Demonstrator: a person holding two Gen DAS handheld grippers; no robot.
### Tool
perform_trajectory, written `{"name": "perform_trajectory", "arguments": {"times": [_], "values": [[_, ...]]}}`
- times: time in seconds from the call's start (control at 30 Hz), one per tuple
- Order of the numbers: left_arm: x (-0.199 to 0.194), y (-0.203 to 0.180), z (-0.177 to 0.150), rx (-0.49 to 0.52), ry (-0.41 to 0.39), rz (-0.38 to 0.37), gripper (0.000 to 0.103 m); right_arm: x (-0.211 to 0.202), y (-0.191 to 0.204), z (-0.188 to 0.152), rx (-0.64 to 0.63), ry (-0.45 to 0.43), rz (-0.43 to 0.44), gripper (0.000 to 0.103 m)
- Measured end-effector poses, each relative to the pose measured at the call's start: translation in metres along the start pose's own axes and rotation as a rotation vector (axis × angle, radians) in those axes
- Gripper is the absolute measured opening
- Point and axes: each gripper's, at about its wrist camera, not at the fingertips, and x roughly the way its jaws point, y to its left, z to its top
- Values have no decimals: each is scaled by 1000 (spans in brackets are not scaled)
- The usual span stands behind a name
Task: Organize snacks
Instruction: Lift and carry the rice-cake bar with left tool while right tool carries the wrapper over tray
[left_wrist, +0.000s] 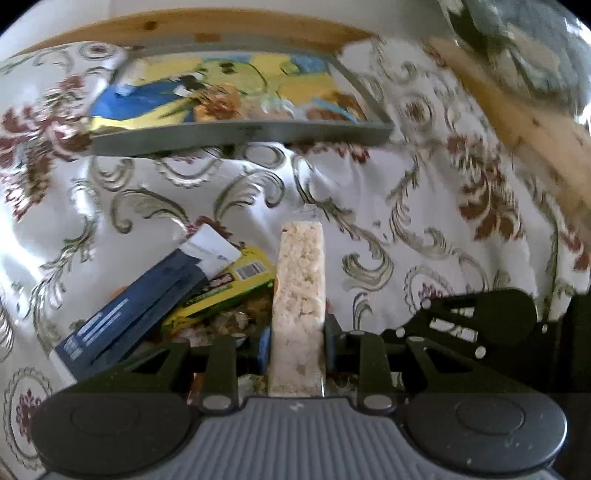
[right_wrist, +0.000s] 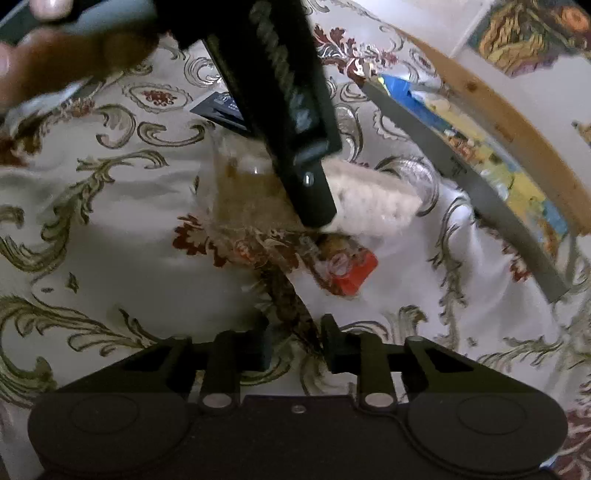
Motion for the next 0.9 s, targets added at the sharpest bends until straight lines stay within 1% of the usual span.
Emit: {"name": "perform_trajectory", "arguments": {"times": [0.07, 0.13, 0.27, 0.33, 0.6, 0.8, 0.9], "values": [[-7, 4, -3, -32, -34, 4, 30, -2, 3, 0, -26, -12, -39, 17], [-13, 7, -4, -52, -63, 14, 30, -3, 5, 1, -42, -22, -77, 15], [-19, 11, -2, -77, -104, 37, 30, -7, 4, 0, -39, -28, -113, 11], [-23, 12, 0, -85, -130, 44, 30, -10, 3, -1, -30, -39, -135, 11], [-37, 14, 9, -107, -213, 82, 30, -22, -13, 1, 48, -97, -225, 11], [-41, 21, 26, -127, -266, 125, 30, -33, -32, 8, 156, -180, -298, 11], [-41, 23, 39, -131, -304, 153, 30, -34, -47, 15, 213, -227, -339, 11]]}}
